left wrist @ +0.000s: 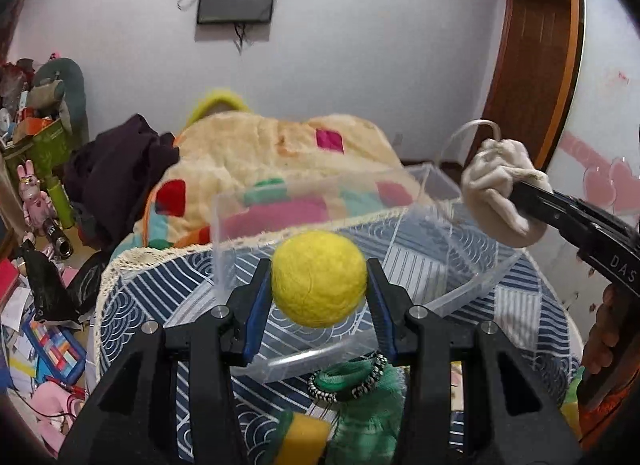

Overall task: Organize soft objects
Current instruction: 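Lower the ball into the clear box with the left tool while the right tool drops the pouch in, then grasp the yellow sponge with the left tool while the right tool grasps the floral cloth scrunchie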

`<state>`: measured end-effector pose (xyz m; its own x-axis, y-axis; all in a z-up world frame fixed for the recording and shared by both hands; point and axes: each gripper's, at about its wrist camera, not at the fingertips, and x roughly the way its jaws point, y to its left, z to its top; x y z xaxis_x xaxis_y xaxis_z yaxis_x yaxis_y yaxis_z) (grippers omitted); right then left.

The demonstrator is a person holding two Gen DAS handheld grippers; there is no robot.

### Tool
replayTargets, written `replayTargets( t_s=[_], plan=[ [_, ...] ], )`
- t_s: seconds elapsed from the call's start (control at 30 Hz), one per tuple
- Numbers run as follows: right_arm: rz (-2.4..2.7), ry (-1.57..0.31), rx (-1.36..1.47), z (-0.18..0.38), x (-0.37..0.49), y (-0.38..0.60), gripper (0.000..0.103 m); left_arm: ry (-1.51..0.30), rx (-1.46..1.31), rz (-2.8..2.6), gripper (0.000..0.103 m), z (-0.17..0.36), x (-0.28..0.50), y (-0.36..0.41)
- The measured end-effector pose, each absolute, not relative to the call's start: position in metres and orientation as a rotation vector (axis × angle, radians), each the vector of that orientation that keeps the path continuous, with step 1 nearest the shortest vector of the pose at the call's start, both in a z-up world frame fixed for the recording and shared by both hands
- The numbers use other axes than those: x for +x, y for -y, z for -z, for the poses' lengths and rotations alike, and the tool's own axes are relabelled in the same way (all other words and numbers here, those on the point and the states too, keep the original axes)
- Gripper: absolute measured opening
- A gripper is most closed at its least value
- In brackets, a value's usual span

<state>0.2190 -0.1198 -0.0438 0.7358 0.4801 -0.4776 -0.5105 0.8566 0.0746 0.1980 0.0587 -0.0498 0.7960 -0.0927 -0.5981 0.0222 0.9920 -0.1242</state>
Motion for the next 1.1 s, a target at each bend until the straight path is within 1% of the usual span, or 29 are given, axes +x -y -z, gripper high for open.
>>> replayTargets(
  t_s=[0.3, 0.43, 0.5, 0.57, 0.6, 0.67, 0.73, 0.8, 0.83, 0.87, 0.93, 1.0, 1.03, 1.1],
  plan=[
    [-0.541, -0.683, -0.161, 0.076, 0.244, 0.097, 0.016, -0.751, -0.074, 0.052, 0.045, 0.075, 0.230, -0.053],
    [-0.542, -0.690, -0.208, 0.081, 0.241, 0.096, 0.018, -0.775, -0.097, 0.052, 0.045, 0.079, 0.234, -0.055],
    [-0.547, -0.689, -0.222, 0.080, 0.240, 0.097, 0.021, -0.776, -0.109, 0.057, 0.048, 0.078, 0.233, -0.057],
    [-0.551, -0.684, -0.219, 0.078, 0.238, 0.101, 0.028, -0.770, -0.107, 0.054, 0.051, 0.076, 0.232, -0.057],
    [-0.556, -0.680, -0.209, 0.076, 0.235, 0.104, 0.031, -0.765, -0.104, 0.052, 0.055, 0.075, 0.233, -0.058],
    [-0.562, -0.671, -0.189, 0.071, 0.235, 0.107, 0.043, -0.748, -0.097, 0.048, 0.062, 0.071, 0.228, -0.057],
    [-0.565, -0.649, -0.170, 0.065, 0.230, 0.111, 0.048, -0.724, -0.097, 0.053, 0.065, 0.064, 0.220, -0.057],
    [-0.572, -0.630, -0.154, 0.058, 0.224, 0.114, 0.052, -0.707, -0.097, 0.057, 0.070, 0.058, 0.213, -0.056],
    [-0.578, -0.613, -0.142, 0.054, 0.219, 0.118, 0.058, -0.694, -0.096, 0.056, 0.073, 0.054, 0.208, -0.056],
    [-0.581, -0.600, -0.132, 0.051, 0.215, 0.120, 0.066, -0.682, -0.095, 0.055, 0.077, 0.050, 0.203, -0.056],
    [-0.590, -0.568, -0.113, 0.044, 0.205, 0.125, 0.075, -0.653, -0.094, 0.052, 0.082, 0.042, 0.191, -0.057],
    [-0.598, -0.547, -0.106, 0.041, 0.195, 0.128, 0.080, -0.629, -0.091, 0.046, 0.090, 0.036, 0.179, -0.058],
    [-0.604, -0.541, -0.105, 0.040, 0.191, 0.129, 0.082, -0.618, -0.088, 0.038, 0.092, 0.034, 0.172, -0.058],
    [-0.616, -0.543, -0.103, 0.040, 0.185, 0.130, 0.083, -0.604, -0.084, 0.025, 0.098, 0.033, 0.163, -0.060]
  ],
)
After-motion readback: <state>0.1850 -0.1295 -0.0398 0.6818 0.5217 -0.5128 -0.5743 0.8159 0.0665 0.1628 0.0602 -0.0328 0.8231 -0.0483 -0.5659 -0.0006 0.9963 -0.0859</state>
